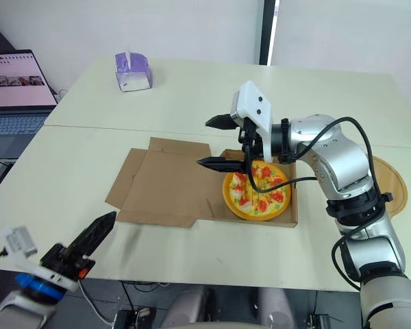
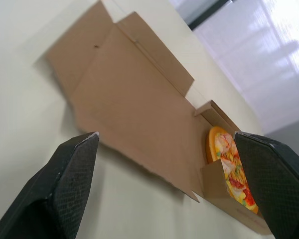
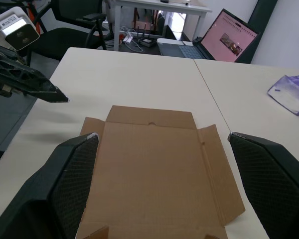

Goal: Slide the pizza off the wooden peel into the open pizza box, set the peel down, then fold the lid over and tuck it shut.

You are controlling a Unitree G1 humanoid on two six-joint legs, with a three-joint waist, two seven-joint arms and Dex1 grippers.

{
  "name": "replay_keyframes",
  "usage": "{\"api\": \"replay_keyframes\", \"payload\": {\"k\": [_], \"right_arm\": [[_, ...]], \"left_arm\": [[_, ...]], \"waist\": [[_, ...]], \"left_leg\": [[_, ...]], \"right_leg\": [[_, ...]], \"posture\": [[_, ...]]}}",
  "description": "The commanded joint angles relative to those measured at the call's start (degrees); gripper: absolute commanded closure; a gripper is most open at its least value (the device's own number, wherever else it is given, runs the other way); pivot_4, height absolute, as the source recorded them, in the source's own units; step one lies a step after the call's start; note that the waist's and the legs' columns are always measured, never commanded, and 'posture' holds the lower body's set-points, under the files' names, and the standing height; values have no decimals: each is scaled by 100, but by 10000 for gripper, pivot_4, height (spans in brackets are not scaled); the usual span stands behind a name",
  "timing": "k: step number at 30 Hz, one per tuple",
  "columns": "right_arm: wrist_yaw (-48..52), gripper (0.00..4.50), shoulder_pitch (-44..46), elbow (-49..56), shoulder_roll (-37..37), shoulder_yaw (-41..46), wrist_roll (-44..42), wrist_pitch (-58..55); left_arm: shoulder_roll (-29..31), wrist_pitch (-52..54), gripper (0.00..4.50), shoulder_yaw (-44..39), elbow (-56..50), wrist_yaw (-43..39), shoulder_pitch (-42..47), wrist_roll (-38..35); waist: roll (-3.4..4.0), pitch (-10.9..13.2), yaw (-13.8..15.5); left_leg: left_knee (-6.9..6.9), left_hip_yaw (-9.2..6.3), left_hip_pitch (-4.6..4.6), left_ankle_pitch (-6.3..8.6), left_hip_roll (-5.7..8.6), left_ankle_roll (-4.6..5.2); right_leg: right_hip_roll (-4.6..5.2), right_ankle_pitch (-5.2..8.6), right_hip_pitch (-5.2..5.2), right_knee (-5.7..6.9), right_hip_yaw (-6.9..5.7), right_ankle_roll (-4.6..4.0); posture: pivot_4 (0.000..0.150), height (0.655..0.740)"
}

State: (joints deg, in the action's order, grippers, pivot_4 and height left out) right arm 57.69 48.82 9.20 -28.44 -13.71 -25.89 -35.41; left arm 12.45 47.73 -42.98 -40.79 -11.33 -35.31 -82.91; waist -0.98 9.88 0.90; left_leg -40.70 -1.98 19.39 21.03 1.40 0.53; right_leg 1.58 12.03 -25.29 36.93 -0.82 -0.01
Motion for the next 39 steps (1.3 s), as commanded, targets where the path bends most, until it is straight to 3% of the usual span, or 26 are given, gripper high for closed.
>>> {"api": "replay_keyframes", "payload": {"k": [1, 7, 12, 24, 35, 39], "right_arm": [[134, 342, 165, 98, 77, -13, 58, 219], [66, 342, 127, 227, 229, -86, 131, 199], [52, 342, 92, 351, 235, -93, 188, 125], [-120, 342, 24, 584, 193, -83, 234, -63], [-219, 342, 24, 662, 167, -44, 206, -146], [-223, 0, 12, 671, 143, -29, 194, -151]], "left_arm": [[-226, -410, 0, 82, -130, 54, -549, -351], [-121, -691, 0, 394, 119, 48, -860, -354], [137, -799, 0, 764, 431, 349, -447, -458], [137, -1077, 0, 1500, 1132, 1074, 706, -435], [114, -1136, 0, 1680, 1370, 1153, 943, -471], [78, -1207, 8929, 1661, 1466, 1178, 946, -440]], "waist": [[0, 0, -25], [0, 0, -48], [2, 1, -70], [4, 1, -101], [5, 1, -97], [5, 1, -100]], "left_leg": [[0, 2, -3, 0, 0, 1], [-1, -1, -10, -3, -3, -1], [1, -5, -8, -3, -6, -1], [2, -8, -6, -3, -6, -3], [2, -12, -6, -4, -6, -4], [2, -12, -6, -4, -6, -4]], "right_leg": [[0, 0, 3, 1, 0, -1], [-14, 7, 10, 6, 1, -11], [-19, 4, 8, 5, 1, -5], [-18, 2, 3, 4, 3, -5], [-17, 2, 5, 4, 0, -5], [-17, 3, 5, 3, 0, -5]], "posture": [[1500, 7400], [1500, 7400], [1500, 7400], [1500, 7400], [1500, 7400], [1500, 7400]]}}
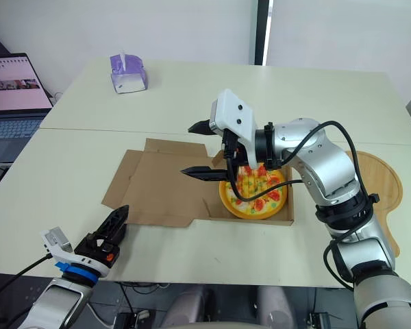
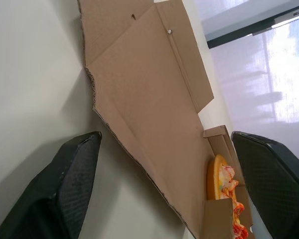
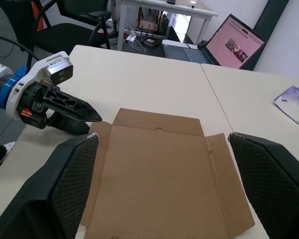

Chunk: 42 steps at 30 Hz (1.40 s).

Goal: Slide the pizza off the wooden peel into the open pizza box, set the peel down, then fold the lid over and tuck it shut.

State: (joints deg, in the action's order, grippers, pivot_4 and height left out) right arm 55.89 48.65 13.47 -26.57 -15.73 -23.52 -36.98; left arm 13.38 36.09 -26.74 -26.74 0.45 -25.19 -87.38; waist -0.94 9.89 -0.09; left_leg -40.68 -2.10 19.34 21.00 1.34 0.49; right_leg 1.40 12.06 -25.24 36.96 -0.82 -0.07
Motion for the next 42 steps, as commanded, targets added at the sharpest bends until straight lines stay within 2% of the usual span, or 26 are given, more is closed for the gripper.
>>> {"api": "replay_keyframes", "payload": {"k": [1, 11, 12, 21, 25, 28, 32, 42], "right_arm": [[-48, 0, 27, 251, -44, 173, -46, 1], [-90, 0, 4, 309, -22, 236, -143, -107], [-95, 0, 3, 315, -23, 237, -147, -115], [-134, 0, -9, 353, -4, 250, -143, -149], [-144, 0, -15, 359, -26, 267, -128, -143], [-161, 0, -23, 378, -31, 275, -132, -164], [-155, 0, -57, 458, -68, 274, -152, -215], [-183, 0, -59, 550, -111, 310, -169, -305]], "left_arm": [[-55, -109, 12395, -7, 101, 60, -16, -66], [-19, -124, 44442, -1, 321, 110, 86, -174], [-11, -120, 44799, 9, 341, 102, 101, -173], [157, -78, 44799, -21, 517, 36, 323, -184], [296, -158, 44799, 13, 509, -190, 383, 271], [279, -203, 38707, 38, 448, -345, 435, 405], [257, -159, 25766, -2, 672, -196, 581, 422], [294, 51, 25766, -15, 932, -93, 818, 260]], "waist": [[0, 0, 0], [5, 0, 3], [8, -1, 3], [11, 0, 3], [11, 1, 1], [11, 1, -2], [11, 1, 1], [11, 1, 3]], "left_leg": [[0, 0, 0, 0, 0, 0], [1, -6, 3, 0, 0, 1], [1, -6, 3, 0, 0, 0], [3, -12, 2, -2, 0, -4], [4, -13, 3, -3, 0, -5], [6, -13, 3, -4, 0, -6], [8, -15, 9, -4, 0, -7], [15, -20, 10, -4, 0, -7]], "right_leg": [[0, 0, 0, 0, 0, 0], [1, 0, -1, -2, -4, 0], [1, 0, -1, -1, -4, 0], [1, 0, 0, 0, -10, 0], [1, 0, 0, -1, -11, -1], [0, 1, -1, -2, -11, -1], [1, 1, -4, -8, -12, -1], [3, 1, -6, -9, -17, -1]], "posture": [[1500, 7400], [1500, 7400], [1500, 7400], [1500, 7400], [1500, 7400], [1500, 7400], [1500, 7400], [1500, 7400]]}}
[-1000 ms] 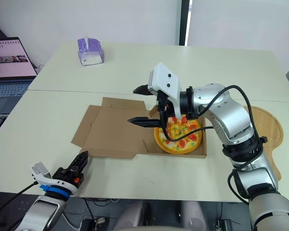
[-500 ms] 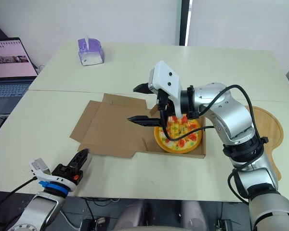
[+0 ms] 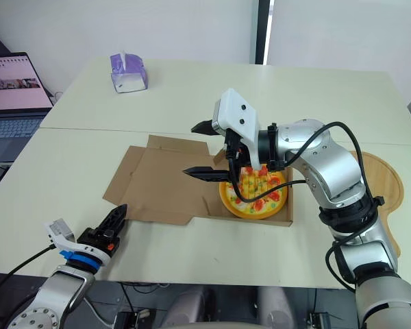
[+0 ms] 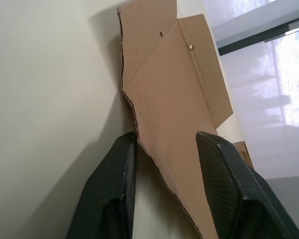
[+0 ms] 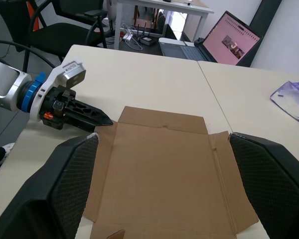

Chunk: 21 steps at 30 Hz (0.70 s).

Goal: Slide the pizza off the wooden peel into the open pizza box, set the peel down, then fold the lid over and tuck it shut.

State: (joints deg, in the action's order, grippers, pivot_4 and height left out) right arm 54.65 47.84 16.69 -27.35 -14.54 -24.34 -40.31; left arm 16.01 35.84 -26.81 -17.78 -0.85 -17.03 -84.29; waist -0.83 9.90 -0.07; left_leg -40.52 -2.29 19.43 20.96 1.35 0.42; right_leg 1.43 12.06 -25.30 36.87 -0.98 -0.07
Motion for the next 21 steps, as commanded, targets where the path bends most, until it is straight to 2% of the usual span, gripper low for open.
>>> {"api": "replay_keyframes", "payload": {"k": [1, 4, 5, 7, 11, 17, 21], "right_arm": [[-62, 0, 23, 227, -33, 188, -79, 32], [-70, 0, 26, 227, -31, 181, -68, 37], [-71, 0, 26, 228, -31, 181, -67, 37], [-73, 0, 20, 232, -32, 180, -66, 40], [-76, 0, 6, 222, -30, 188, -70, 49], [-112, 0, 0, 214, 5, 189, -79, 56], [-149, 0, -38, 181, -23, 231, -75, 83]], "left_arm": [[41, 98, 25766, -1, 38, 19, 14, -44], [47, 130, 25766, 0, 27, -7, 25, -41], [38, 132, 27519, -4, 19, 1, 25, -42], [29, 155, 31705, -6, -15, -21, 6, -45], [-3, 168, 44286, -16, -65, -16, -20, -52], [57, 145, 44929, -54, -119, -37, -2, -42], [533, 233, 44929, 94, -341, -373, 125, 509]], "waist": [[0, 0, 0], [0, 0, 1], [0, 0, 1], [0, 0, 0], [4, 2, 2], [9, 5, -3], [8, 6, -2]], "left_leg": [[0, 0, 0, 0, 0, 0], [0, 0, 0, 0, 0, 0], [0, 0, 0, 0, 0, -1], [0, 0, 0, -1, 1, -1], [5, -1, -1, -1, 2, -3], [11, -5, -1, -7, 2, -12], [15, -9, -1, -8, 2, -15]], "right_leg": [[1, 0, 0, 0, 0, 0], [1, 0, 0, 0, 0, 0], [1, 0, 0, 0, -1, 0], [1, 0, 0, 0, 0, 0], [3, 0, 0, -1, -1, 0], [3, 1, -1, 0, -4, -1], [2, 2, -2, -1, -9, -3]], "posture": [[1500, 7400], [1500, 7400], [1500, 7400], [1500, 7400], [1500, 7400], [1500, 7400], [1500, 7400]]}}
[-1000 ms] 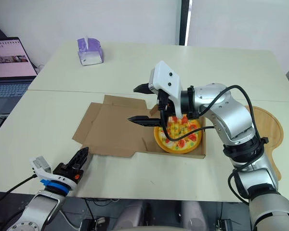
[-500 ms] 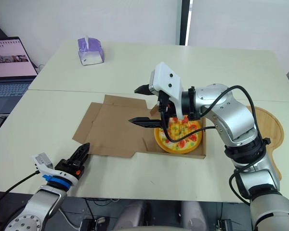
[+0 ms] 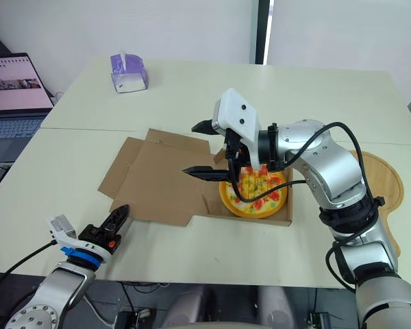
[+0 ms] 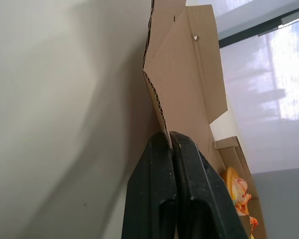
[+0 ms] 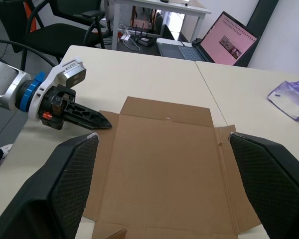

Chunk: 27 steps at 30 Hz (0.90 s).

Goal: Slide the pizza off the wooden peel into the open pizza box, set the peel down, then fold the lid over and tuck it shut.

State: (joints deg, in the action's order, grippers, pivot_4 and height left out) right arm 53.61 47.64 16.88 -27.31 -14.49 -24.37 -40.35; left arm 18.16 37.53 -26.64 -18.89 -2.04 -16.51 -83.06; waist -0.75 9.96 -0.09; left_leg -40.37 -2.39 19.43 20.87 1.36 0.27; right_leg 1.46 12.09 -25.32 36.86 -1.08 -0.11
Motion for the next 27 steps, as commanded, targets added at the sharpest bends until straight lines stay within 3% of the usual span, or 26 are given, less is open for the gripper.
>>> {"api": "replay_keyframes", "payload": {"k": [1, 10, 15, 23, 27], "right_arm": [[-57, 0, -32, 152, -35, 241, -69, 89], [-79, 0, -308, 180, -307, 399, 13, 119], [-151, 0, -395, 119, -425, 491, 66, 179], [-223, 0, -490, -247, -632, 678, 233, 423], [-279, 0, -545, -508, -768, 824, 372, 556]], "left_arm": [[428, 51, 44929, 110, -262, -346, 129, 534], [1157, 225, 44929, 54, -329, -331, 1531, 373], [1396, 311, 44929, 375, -443, -232, 2432, 687], [1723, -183, 44929, 1338, -104, -930, 3616, 2753], [1660, -387, 44929, 1589, 123, -1353, 4004, 3353]], "waist": [[0, 0, 5], [-5, 2, 6], [-5, 2, 4], [-5, 3, 8], [-6, 3, 7]], "left_leg": [[2, -2, 0, -1, 0, -1], [28, -15, 5, -19, 3, -34], [36, -16, 33, -24, 3, -43], [38, -12, 46, -27, 8, -49], [38, -12, 46, -29, 7, -51]], "right_leg": [[0, 1, -1, 0, -2, -1], [2, 1, -6, -10, -12, -3], [2, 4, -38, -10, -12, -7], [2, 3, -52, -9, -9, -8], [2, 3, -53, -7, -10, -8]], "posture": [[1500, 7400], [1500, 7400], [1500, 7400], [1500, 7400], [1500, 7400]]}}
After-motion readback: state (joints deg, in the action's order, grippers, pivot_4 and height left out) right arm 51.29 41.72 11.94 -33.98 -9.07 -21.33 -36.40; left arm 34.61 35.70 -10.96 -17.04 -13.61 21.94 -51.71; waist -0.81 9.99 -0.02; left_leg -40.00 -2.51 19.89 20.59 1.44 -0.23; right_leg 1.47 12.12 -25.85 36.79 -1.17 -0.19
